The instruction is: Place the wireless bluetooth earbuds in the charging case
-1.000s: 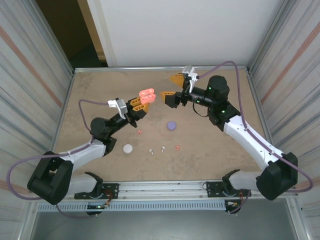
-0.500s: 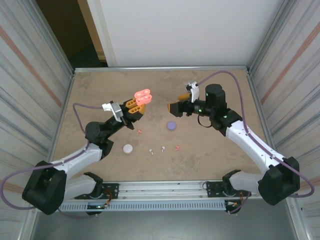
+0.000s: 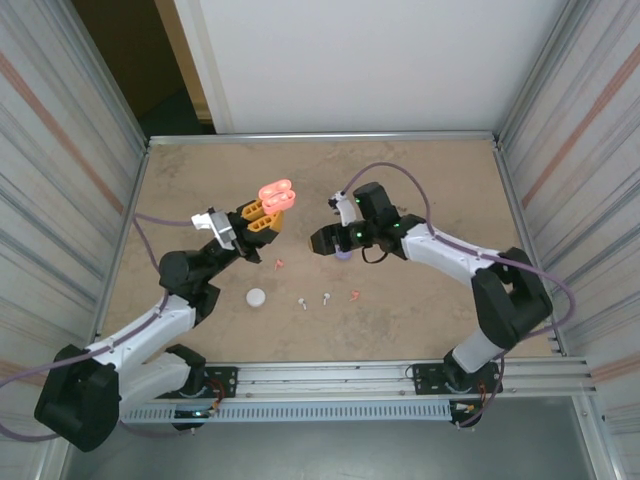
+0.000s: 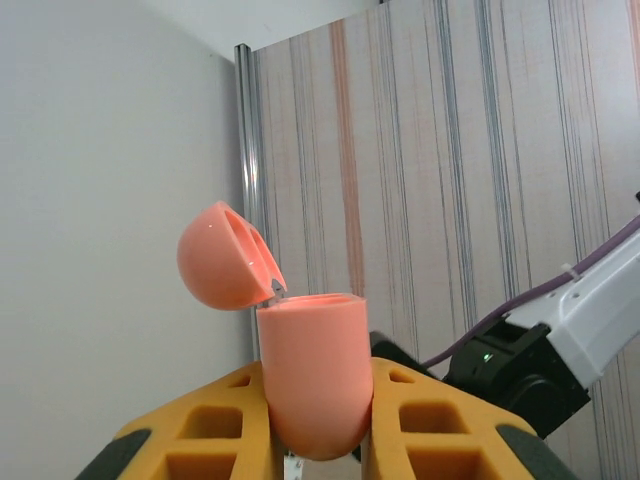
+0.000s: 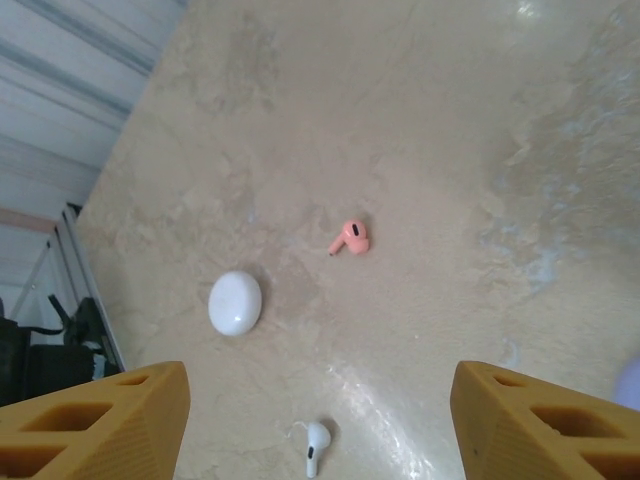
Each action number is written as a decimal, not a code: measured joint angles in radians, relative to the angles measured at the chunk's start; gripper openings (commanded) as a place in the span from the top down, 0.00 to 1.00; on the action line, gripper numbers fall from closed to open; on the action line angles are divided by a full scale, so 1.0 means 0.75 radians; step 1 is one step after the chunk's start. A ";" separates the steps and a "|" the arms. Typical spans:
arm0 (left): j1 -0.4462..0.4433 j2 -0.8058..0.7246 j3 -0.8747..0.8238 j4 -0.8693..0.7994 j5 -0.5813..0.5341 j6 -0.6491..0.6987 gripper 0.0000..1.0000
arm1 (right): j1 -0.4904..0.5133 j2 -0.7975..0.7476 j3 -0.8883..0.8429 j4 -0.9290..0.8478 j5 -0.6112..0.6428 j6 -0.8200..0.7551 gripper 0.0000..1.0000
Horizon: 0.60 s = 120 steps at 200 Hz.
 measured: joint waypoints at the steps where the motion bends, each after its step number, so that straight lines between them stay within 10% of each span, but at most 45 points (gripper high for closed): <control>1: 0.000 -0.001 0.000 0.000 0.000 0.000 1.00 | 0.002 0.004 0.003 0.000 0.000 0.000 0.35; 120: -0.001 -0.008 -0.001 -0.020 0.001 0.001 1.00 | 0.166 0.470 0.330 -0.001 0.072 -0.037 0.45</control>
